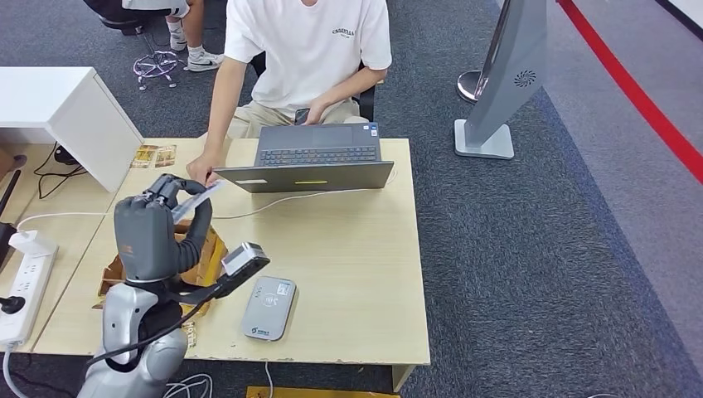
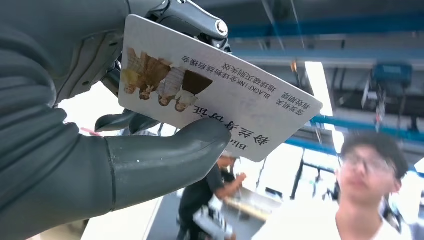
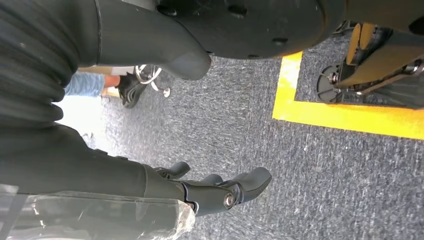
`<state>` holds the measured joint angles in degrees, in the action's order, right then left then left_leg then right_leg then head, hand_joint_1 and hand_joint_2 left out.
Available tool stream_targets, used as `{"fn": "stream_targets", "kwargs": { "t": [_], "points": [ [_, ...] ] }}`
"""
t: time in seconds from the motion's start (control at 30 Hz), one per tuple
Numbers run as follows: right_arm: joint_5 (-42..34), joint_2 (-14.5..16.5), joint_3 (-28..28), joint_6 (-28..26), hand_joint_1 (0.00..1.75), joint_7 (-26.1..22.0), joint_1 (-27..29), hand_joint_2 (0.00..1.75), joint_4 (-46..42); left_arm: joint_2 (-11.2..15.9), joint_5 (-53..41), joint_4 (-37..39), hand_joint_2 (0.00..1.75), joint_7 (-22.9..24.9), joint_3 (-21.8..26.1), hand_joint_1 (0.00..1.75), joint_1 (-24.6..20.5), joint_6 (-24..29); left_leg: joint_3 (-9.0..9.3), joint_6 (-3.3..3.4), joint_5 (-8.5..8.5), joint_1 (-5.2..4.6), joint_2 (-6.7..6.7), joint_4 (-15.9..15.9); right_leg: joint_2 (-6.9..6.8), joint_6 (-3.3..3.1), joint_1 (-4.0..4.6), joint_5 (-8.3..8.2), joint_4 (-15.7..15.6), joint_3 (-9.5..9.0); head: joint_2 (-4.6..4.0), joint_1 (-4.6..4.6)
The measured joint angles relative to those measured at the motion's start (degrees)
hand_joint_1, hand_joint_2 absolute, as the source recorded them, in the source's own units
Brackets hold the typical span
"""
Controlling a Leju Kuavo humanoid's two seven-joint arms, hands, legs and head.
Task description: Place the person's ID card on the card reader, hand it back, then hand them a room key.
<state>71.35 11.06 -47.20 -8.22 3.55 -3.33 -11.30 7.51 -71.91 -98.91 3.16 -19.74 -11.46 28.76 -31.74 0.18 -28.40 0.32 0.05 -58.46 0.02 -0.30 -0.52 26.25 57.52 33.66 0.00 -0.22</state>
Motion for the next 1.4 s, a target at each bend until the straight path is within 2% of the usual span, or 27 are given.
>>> {"fn": "stream_targets", "kwargs": {
  "t": [0.17, 0.3, 0.43, 0.57, 0.73, 0.87, 1.1, 1.4],
  "points": [
    [1.8, 0.0, 1.0, 1.5, 0.0, -0.5, -0.1, 1.75, 0.0, 1.2, -4.0, 4.9, 1.75, 2.1, 5.2, 1.75, -9.9, -0.6, 0.0, -0.04, 0.12, 0.02, 0.01, 0.0, 0.01, -0.11, 0.02, -0.1, 0.0, 0.02, 0.0, 0.01],
    [2.7, 0.0, 1.7, 2.1, 0.0, -0.6, -0.3, 1.75, 0.0, 2.2, -10.3, 15.0, 1.75, 5.6, 8.4, 1.75, -18.9, -3.4, 0.01, -0.08, 0.21, 0.02, 0.01, 0.0, 0.03, -0.13, 0.03, -0.17, 0.0, 0.03, 0.0, 0.0],
    [2.9, 0.0, 2.2, 2.4, 0.0, -0.7, -0.3, 1.75, 0.0, 2.5, -13.4, 25.8, 1.75, 7.5, 9.4, 1.75, -26.3, -4.1, -0.01, -0.09, 0.24, 0.07, 0.03, 0.0, 0.05, -0.22, 0.07, -0.24, 0.0, 0.05, 0.0, 0.01],
    [2.6, 0.0, 2.5, 2.4, 0.0, -0.8, -0.3, 1.75, 0.0, 2.0, -13.4, 31.9, 1.75, 7.9, 9.4, 1.75, -30.0, -4.5, -0.03, -0.08, 0.24, 0.08, 0.03, 0.0, 0.05, -0.22, 0.09, -0.24, 0.0, 0.06, 0.0, 0.0],
    [2.5, 0.0, 2.5, 2.4, 0.0, -0.8, -0.3, 1.75, 0.0, 1.0, -12.8, 34.1, 1.75, 8.0, 9.4, 1.75, -31.2, -5.4, -0.06, -0.09, 0.22, 0.08, 0.05, 0.0, 0.07, -0.22, 0.09, -0.24, 0.0, 0.11, 0.0, 0.01],
    [2.4, 0.0, 2.5, 2.3, 0.0, -0.7, -0.3, 1.75, 0.0, 0.2, -11.5, 34.3, 1.75, 7.0, 9.4, 0.0, -31.2, -6.7, -0.06, -0.1, 0.22, 0.08, 0.05, 0.0, 0.07, -0.22, 0.09, -0.24, 0.0, 0.13, 0.0, 0.01],
    [2.3, 0.0, 2.5, 1.7, 0.0, -0.8, -0.3, 1.75, 0.0, -1.6, -9.7, 32.8, 1.75, 5.4, 8.7, 0.0, -30.2, -7.1, -0.07, -0.1, 0.23, 0.1, 0.05, 0.0, 0.07, -0.22, 0.11, -0.24, 0.0, 0.13, 0.0, 0.01],
    [1.4, 0.0, 2.4, 0.9, 0.0, -0.5, -0.3, 1.75, 0.0, -3.8, -6.5, 25.1, 1.75, 3.8, 4.6, 0.0, -27.0, -7.7, -0.11, -0.09, 0.21, 0.1, 0.06, 0.0, 0.07, -0.22, 0.11, -0.23, 0.0, 0.14, 0.0, 0.02]
  ]
}}
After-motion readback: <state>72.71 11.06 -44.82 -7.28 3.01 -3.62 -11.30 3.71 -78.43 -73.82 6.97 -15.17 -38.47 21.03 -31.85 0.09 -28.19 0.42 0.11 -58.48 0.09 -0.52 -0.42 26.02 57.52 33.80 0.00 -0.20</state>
